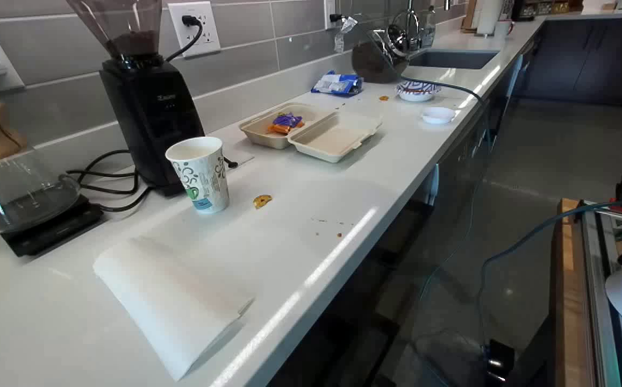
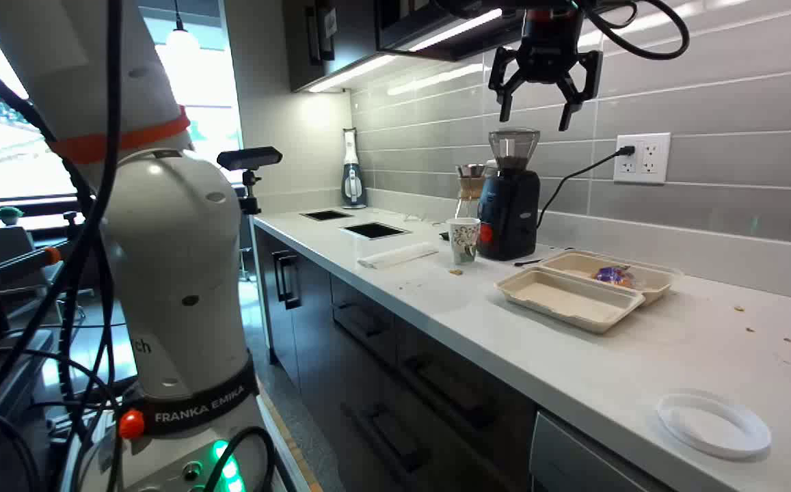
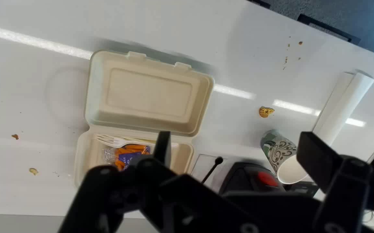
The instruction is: Close the food pack.
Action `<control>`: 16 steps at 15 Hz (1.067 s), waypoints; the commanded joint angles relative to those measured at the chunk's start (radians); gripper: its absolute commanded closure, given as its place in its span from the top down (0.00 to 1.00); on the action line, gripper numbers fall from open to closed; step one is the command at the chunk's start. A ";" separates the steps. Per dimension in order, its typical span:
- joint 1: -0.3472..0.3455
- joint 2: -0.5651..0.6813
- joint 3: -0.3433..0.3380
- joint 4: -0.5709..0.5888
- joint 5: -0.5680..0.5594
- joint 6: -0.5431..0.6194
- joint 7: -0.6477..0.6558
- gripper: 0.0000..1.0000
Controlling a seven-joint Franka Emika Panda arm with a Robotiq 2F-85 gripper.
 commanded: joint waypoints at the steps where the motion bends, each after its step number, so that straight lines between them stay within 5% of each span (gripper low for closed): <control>1: -0.043 0.005 0.036 0.003 0.011 -0.005 -0.009 1.00; 8: -0.066 0.008 0.067 -0.030 -0.032 0.050 0.069 1.00; 13: -0.119 -0.038 0.163 -0.260 -0.182 0.437 0.337 1.00; 16: -0.136 -0.021 0.189 -0.388 -0.176 0.592 0.501 1.00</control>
